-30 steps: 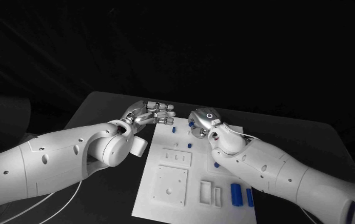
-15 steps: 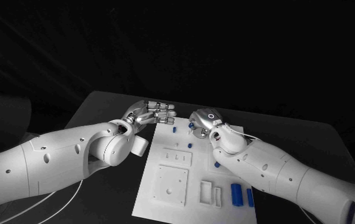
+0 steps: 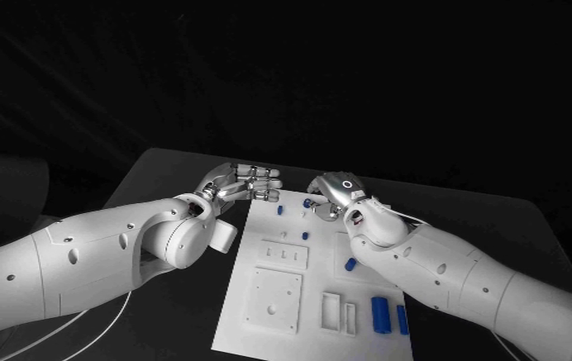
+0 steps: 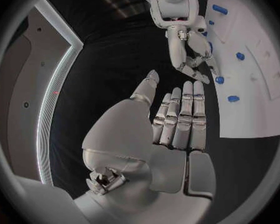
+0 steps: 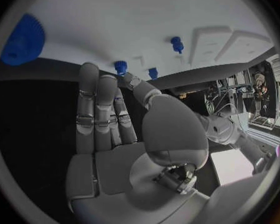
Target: Assemble the parts on the task board
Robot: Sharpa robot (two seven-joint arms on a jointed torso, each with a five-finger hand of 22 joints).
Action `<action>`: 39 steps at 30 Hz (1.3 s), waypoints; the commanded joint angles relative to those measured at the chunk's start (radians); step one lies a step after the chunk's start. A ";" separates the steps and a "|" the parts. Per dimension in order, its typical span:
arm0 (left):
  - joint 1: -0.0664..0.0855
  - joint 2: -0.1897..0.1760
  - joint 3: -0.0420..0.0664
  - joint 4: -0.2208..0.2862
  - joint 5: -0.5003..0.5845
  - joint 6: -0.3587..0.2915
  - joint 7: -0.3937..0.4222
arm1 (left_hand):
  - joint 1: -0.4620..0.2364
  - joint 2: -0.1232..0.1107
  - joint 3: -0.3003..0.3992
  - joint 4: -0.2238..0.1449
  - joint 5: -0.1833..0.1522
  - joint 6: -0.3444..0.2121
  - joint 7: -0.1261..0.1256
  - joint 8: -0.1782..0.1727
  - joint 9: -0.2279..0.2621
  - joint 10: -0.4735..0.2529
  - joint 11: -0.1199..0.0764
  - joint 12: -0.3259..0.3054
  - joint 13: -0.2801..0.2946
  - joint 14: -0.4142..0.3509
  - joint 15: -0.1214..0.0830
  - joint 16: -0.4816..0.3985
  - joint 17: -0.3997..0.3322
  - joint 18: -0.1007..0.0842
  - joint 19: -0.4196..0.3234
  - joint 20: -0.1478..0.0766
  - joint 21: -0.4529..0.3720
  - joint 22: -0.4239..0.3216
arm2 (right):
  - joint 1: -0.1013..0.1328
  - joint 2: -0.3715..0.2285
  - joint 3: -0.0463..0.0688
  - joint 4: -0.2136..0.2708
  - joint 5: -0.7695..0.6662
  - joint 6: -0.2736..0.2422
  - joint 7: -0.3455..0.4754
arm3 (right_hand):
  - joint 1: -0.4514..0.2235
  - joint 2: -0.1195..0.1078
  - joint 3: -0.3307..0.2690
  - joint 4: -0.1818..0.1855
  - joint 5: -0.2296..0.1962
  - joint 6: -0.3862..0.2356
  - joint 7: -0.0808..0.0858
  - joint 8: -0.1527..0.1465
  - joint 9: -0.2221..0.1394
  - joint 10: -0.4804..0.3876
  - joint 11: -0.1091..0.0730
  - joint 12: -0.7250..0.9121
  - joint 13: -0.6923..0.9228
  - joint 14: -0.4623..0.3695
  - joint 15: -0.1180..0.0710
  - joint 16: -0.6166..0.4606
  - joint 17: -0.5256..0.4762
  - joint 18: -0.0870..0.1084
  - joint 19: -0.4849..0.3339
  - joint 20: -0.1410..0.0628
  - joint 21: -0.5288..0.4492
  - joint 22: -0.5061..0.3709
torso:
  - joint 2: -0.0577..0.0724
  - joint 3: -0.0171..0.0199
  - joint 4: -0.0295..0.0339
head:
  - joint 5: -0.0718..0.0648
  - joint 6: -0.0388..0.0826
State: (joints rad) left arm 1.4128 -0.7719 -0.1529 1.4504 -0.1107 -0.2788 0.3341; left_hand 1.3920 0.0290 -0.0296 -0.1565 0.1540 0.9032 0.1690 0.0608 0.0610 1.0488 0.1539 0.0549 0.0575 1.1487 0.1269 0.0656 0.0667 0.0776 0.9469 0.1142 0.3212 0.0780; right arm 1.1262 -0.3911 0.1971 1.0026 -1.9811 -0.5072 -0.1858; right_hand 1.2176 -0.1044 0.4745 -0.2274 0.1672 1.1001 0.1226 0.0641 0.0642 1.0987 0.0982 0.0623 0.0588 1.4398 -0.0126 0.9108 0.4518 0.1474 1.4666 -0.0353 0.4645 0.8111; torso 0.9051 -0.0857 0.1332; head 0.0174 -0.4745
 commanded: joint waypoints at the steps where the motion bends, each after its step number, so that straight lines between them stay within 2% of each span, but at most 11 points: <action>1: 0.003 -0.006 0.001 0.005 -0.003 0.001 0.006 | 0.004 -0.009 0.001 0.004 -0.006 0.002 -0.001 0.000 -0.001 -0.005 0.000 0.004 0.001 -0.001 0.001 -0.003 0.000 0.010 0.006 0.001 -0.006 -0.002 | 0.001 -0.046 0.021 0.053 0.043 -0.008 0.008 | -0.011 -0.008 -0.004 0.006 0.020 0.000 -0.003 -0.002 0.000 0.028 -0.008 -0.006 -0.001 -0.002 0.003 -0.006 -0.002 0.011 0.032 0.005 -0.006 -0.001 | -0.002 0.0049 -0.0109 | -0.005 0.005; 8: 0.003 -0.019 0.000 0.004 -0.002 0.003 0.010 | 0.004 -0.009 0.001 0.004 -0.006 0.008 -0.002 0.000 -0.001 -0.003 0.000 0.004 0.001 0.000 0.001 -0.003 0.000 0.010 0.007 0.000 -0.006 -0.002 | 0.002 -0.165 0.061 0.130 0.117 0.032 0.012 | -0.008 -0.018 0.015 0.007 0.000 0.004 -0.008 -0.001 0.000 0.129 -0.035 -0.005 0.003 -0.009 -0.015 -0.012 -0.001 -0.008 0.026 -0.013 -0.013 0.004 | -0.009 0.0187 -0.0334 | -0.015 0.007; 11: 0.003 -0.023 -0.001 0.000 -0.001 0.004 0.010 | 0.004 -0.009 0.001 0.005 -0.007 0.015 -0.003 0.000 -0.001 0.000 -0.001 0.004 0.001 0.001 0.001 -0.003 0.000 0.010 0.007 0.000 -0.006 -0.001 | 0.003 -0.207 0.068 0.133 0.154 0.071 0.023 | -0.006 -0.017 -0.004 0.010 -0.002 0.000 -0.011 -0.001 0.000 0.190 -0.053 -0.001 0.010 -0.014 -0.033 -0.013 0.003 -0.011 0.024 -0.028 -0.014 0.009 | -0.013 0.0233 -0.0415 | -0.023 0.009; 13: 0.003 -0.028 -0.001 0.000 -0.001 0.004 0.012 | 0.004 -0.008 0.001 0.005 -0.007 0.018 -0.004 0.000 -0.001 0.014 -0.005 0.004 0.001 0.004 -0.002 -0.003 0.000 0.010 0.009 -0.001 -0.005 -0.001 | 0.003 -0.225 0.070 0.129 0.164 0.106 0.036 | -0.007 -0.017 -0.038 0.016 0.012 0.001 -0.019 -0.001 0.000 0.276 -0.082 0.013 0.031 -0.003 -0.052 -0.006 0.009 -0.017 0.034 -0.043 -0.009 0.013 | -0.013 0.0265 -0.0453 | -0.027 0.012; 16: 0.003 -0.035 -0.002 -0.001 -0.001 0.005 0.013 | 0.003 -0.005 0.002 0.004 -0.006 0.020 -0.005 0.000 0.000 0.041 -0.013 0.004 0.001 0.013 -0.006 -0.002 0.001 0.008 0.011 -0.005 -0.004 0.000 | 0.003 -0.240 0.071 0.116 0.168 0.152 0.054 | -0.010 -0.021 -0.115 0.029 0.047 0.002 -0.034 0.000 0.000 0.366 -0.111 0.022 0.098 0.003 -0.073 0.012 0.027 -0.042 0.039 -0.067 0.016 0.030 | -0.012 0.0338 -0.0497 | -0.030 0.013; 17: 0.003 -0.037 -0.002 -0.001 -0.001 0.004 0.014 | 0.003 -0.005 0.002 0.004 -0.006 0.020 -0.005 0.000 0.000 0.041 -0.013 0.004 0.001 0.013 -0.006 -0.002 0.001 0.008 0.011 -0.005 -0.004 0.000 | 0.003 -0.242 0.072 0.111 0.174 0.166 0.060 | -0.006 -0.021 -0.146 0.033 0.052 0.003 -0.036 0.000 0.000 0.387 -0.118 0.037 0.147 0.003 -0.075 0.015 0.033 -0.051 0.038 -0.072 0.020 0.034 | -0.012 0.0353 -0.0503 | -0.031 0.013; 18: 0.003 -0.038 -0.002 -0.002 -0.001 0.004 0.014 | 0.003 -0.005 0.002 0.004 -0.006 0.020 -0.005 0.000 0.000 0.041 -0.013 0.004 0.001 0.013 -0.006 -0.002 0.001 0.008 0.011 -0.005 -0.004 0.000 | 0.003 -0.244 0.072 0.105 0.180 0.179 0.066 | 0.027 0.012 -0.230 0.040 0.056 -0.005 -0.032 0.001 0.000 0.331 -0.130 0.171 0.362 0.000 -0.074 0.017 0.045 -0.068 0.035 -0.082 0.028 0.043 | -0.012 0.0369 -0.0502 | -0.033 0.013; 20: 0.003 -0.039 -0.003 -0.004 0.000 0.005 0.014 | 0.003 -0.005 0.002 0.004 -0.006 0.020 -0.005 0.000 0.000 0.041 -0.013 0.004 0.001 0.013 -0.006 -0.002 0.001 0.008 0.011 -0.005 -0.004 0.000 | 0.003 -0.245 0.073 0.096 0.193 0.201 0.076 | 0.018 0.028 -0.286 0.050 0.081 -0.015 -0.028 -0.002 -0.001 0.227 -0.129 0.409 0.643 0.001 -0.081 0.043 0.075 -0.067 0.038 -0.084 0.061 0.072 | -0.012 0.0401 -0.0498 | -0.035 0.012; 23: 0.003 -0.038 -0.003 -0.006 0.000 0.006 0.015 | 0.002 -0.005 0.002 0.002 -0.006 0.021 -0.005 0.000 0.000 0.039 -0.012 0.004 0.001 0.013 -0.006 -0.002 0.000 0.006 0.011 -0.006 -0.004 -0.001 | 0.003 -0.242 0.073 0.085 0.211 0.225 0.086 | 0.021 0.027 -0.331 0.045 0.088 -0.037 -0.031 0.001 0.000 0.138 -0.122 0.620 0.878 -0.013 -0.076 0.073 0.128 -0.061 0.034 -0.078 0.108 0.117 | -0.011 0.0414 -0.0484 | -0.038 0.011; 28: 0.002 -0.034 -0.004 -0.010 0.001 0.009 0.015 | 0.002 -0.004 0.002 0.000 -0.006 0.017 -0.005 0.000 -0.001 0.032 -0.010 0.004 0.001 0.013 -0.006 -0.002 0.000 0.005 0.011 -0.007 -0.004 -0.001 | 0.002 -0.222 0.073 0.062 0.203 0.251 0.101 | 0.026 0.023 -0.377 0.067 0.088 -0.059 -0.031 -0.001 -0.001 0.201 -0.116 0.926 1.130 -0.021 -0.068 0.145 0.285 -0.058 0.037 -0.069 0.254 0.246 | -0.008 0.0435 -0.0459 | -0.040 0.012; 39: 0.002 -0.025 -0.004 -0.019 0.001 0.013 0.015 | 0.002 -0.004 0.001 -0.001 -0.006 0.015 -0.004 0.000 -0.001 0.022 -0.007 0.004 0.001 0.013 -0.005 -0.002 0.000 0.005 0.011 -0.006 -0.004 -0.001 | 0.002 -0.179 0.073 0.019 0.216 0.256 0.109 | 0.045 0.019 -0.418 0.112 0.078 -0.101 -0.022 -0.003 -0.003 0.227 -0.105 1.030 1.218 -0.006 -0.060 0.153 0.445 -0.050 0.034 -0.058 0.312 0.357 | -0.007 0.0404 -0.0409 | -0.044 0.007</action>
State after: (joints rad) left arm 1.4139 -0.7998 -0.1573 1.4307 -0.1099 -0.2773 0.3368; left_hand 1.3920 0.0290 -0.0296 -0.1565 0.1540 0.9163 0.1639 0.0608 0.0609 1.0757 0.1452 0.0549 0.0572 1.1559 0.1196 0.0656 0.0668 0.0776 0.9525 0.1087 0.3213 0.0780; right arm 1.1283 -0.5726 0.2699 1.0261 -1.7762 -0.2777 -0.0958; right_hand 1.2560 -0.0844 0.0570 -0.1186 0.2478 0.9948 0.1008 0.0639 0.0626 1.3246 -0.0129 1.0870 1.2761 1.4272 -0.0748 1.0687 0.8953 0.0914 1.4645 -0.1010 0.7766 1.1664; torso 0.8980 -0.0431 0.0914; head -0.0268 -0.4653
